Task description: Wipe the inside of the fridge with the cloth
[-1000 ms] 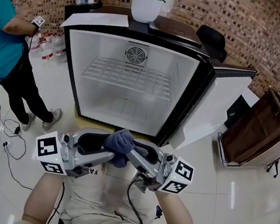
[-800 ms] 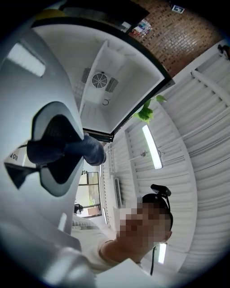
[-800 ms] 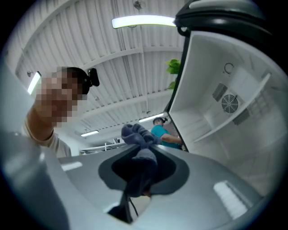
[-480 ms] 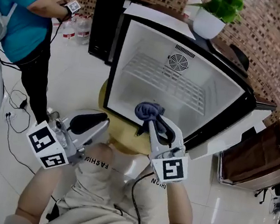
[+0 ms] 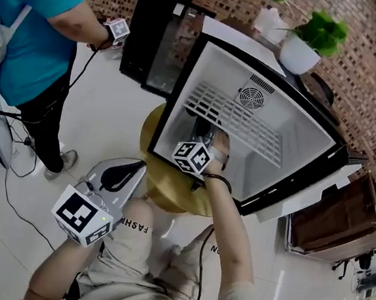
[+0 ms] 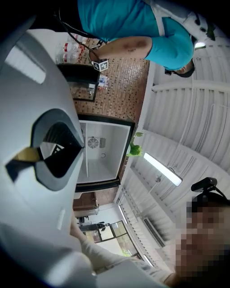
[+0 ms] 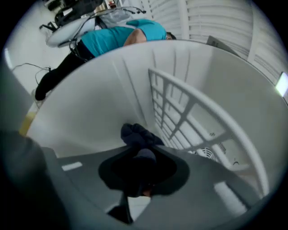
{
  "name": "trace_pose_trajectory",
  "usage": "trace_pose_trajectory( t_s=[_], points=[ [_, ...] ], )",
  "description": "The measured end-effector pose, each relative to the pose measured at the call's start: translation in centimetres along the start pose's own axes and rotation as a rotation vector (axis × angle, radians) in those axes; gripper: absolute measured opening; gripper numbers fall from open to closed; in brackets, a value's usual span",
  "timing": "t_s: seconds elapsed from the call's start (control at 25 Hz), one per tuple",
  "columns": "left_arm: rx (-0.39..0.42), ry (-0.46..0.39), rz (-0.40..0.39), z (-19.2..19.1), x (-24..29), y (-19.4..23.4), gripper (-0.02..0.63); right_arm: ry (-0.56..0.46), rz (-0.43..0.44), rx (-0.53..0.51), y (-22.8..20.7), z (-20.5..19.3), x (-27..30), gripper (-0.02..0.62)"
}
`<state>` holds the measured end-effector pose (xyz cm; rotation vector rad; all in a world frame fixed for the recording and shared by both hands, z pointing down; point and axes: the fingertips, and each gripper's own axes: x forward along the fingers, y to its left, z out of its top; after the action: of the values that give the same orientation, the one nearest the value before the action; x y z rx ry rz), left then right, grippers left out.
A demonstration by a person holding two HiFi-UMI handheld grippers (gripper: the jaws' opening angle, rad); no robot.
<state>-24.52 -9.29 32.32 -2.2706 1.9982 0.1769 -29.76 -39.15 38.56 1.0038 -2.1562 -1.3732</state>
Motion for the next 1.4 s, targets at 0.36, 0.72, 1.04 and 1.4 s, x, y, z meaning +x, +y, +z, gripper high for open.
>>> trace_pose_trajectory(
  t_s=[0.36, 0.72, 1.04, 1.4],
  points=[
    [-0.071, 0.051, 0.023, -2.8, -0.7, 2.5, 0.002, 0.149, -0.003, -0.055, 0.3, -2.8, 5.5, 0.063],
    [-0.069, 0.027, -0.025, -1.4, -1.5, 1.1, 0.000, 0.575, -0.079, 0.041, -6.1, -19.4, -0.2, 0.061],
    [-0.062, 0.002, -0.082, -0.4, -1.1, -1.0, 0.000, 0.532, 0.020, -0.033, -4.3, -17.3, -1.6, 0.061],
    [-0.063, 0.006, -0.100, -0.4, -1.3, -1.4, 0.000, 0.226, 0.238, -0.039, 5.7, -2.0, 6.1, 0.061]
  ],
)
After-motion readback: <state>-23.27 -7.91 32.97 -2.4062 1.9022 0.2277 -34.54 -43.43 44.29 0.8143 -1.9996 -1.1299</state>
